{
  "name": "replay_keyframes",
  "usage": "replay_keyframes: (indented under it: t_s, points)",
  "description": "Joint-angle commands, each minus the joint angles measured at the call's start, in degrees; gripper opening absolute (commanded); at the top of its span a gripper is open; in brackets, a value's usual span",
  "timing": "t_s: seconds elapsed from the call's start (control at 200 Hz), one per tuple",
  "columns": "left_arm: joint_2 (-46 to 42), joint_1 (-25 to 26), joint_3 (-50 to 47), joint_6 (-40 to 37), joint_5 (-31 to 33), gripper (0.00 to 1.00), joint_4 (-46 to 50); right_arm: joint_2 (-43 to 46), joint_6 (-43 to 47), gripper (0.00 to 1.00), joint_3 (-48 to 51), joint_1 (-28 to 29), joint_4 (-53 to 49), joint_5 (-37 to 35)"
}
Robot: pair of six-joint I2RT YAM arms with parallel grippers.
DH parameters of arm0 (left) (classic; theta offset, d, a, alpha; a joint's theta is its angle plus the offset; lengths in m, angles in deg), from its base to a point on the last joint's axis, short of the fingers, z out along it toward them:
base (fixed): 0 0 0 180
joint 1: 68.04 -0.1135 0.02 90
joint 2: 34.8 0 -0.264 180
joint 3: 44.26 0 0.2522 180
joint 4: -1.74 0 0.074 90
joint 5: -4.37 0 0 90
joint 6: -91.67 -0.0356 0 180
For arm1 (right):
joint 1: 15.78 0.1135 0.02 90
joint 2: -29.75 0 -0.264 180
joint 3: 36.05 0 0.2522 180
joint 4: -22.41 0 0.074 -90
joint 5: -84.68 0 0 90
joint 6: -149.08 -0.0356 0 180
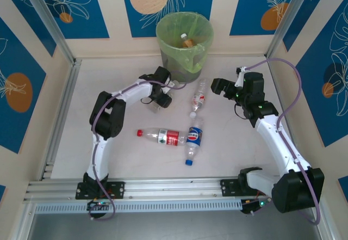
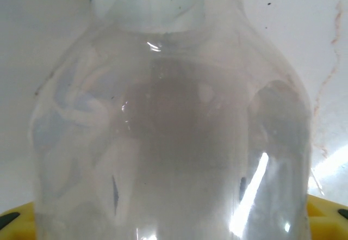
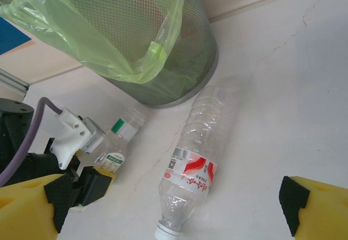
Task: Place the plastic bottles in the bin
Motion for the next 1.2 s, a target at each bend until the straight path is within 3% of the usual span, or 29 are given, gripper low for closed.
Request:
replay_keyframes:
  t_s: [0.0,0.46,0.845,1.045,1.195]
  points:
    - [-4.6,0.5,-2.5,2.1,-1.7,0.52,-2.1,-0.7,-0.2,1.0,-1.2,-0.3,-0.6,0.8]
    - [-15.0,0.0,-10.4,2.6,-3.4,0.5,-4.0,-2.4,-1.0,0.99,-1.5,-0.3,0.1,1.6]
    - [-25.5,-2.1,-15.6,5.8,-8.4,0.49,-9.6,-3.4,-1.9,1.0,-2.0,-0.2,1.1,3.4]
    - [-28.8,-2.4,-14.7,7.8,-12.5,0.48,-14.3,-3.4,-1.8,1.0,-2.0,0.0,0.9,4.1]
    - [-31.9,-2.4,-17.0,10.9,-10.2,0.48,-23.6,-3.4,-1.5,1.0,-2.1,0.0,0.3,3.7]
